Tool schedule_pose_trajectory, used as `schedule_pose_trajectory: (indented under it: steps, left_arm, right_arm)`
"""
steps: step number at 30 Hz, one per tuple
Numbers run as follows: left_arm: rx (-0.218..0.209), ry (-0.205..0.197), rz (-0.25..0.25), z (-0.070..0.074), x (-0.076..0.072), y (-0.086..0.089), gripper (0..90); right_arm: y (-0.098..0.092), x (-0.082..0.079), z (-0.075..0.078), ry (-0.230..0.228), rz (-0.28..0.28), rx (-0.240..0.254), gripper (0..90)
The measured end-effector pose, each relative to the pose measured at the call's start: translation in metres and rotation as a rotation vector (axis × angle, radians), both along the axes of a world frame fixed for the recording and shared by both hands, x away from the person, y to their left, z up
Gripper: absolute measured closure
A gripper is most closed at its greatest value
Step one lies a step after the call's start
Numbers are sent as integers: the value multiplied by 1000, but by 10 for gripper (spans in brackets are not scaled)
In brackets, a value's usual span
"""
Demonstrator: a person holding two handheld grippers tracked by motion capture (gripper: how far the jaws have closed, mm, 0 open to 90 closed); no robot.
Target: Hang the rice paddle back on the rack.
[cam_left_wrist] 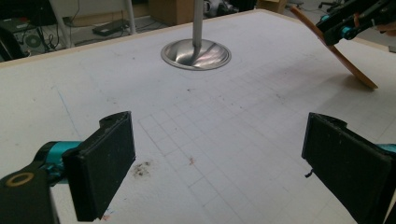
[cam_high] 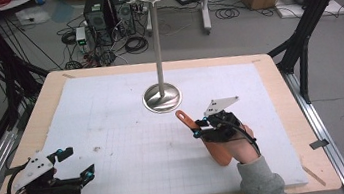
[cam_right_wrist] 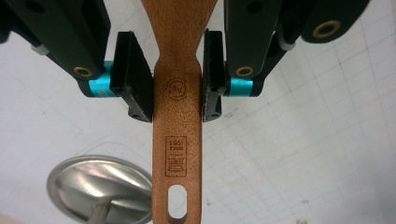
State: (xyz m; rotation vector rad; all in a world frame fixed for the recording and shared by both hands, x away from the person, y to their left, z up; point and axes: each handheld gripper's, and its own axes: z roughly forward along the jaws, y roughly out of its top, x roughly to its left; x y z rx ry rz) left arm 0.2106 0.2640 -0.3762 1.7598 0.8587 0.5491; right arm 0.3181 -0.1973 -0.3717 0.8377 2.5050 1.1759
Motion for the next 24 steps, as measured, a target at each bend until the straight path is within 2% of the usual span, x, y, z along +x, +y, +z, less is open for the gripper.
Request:
schedule_pose_trajectory:
  steps: [12, 19, 24]
  left_arm:
    - [1, 0, -5, 0, 2, -2, 99]
    - [-1, 1, -10, 0, 3, -3, 99]
    - [4, 4, -14, 0, 4, -4, 99]
  right_arm:
    - [-17, -8, 17, -65, -42, 76, 647]
    - [-31, -14, 29, -119, -72, 144, 647]
    - [-42, -17, 35, -141, -86, 200, 648]
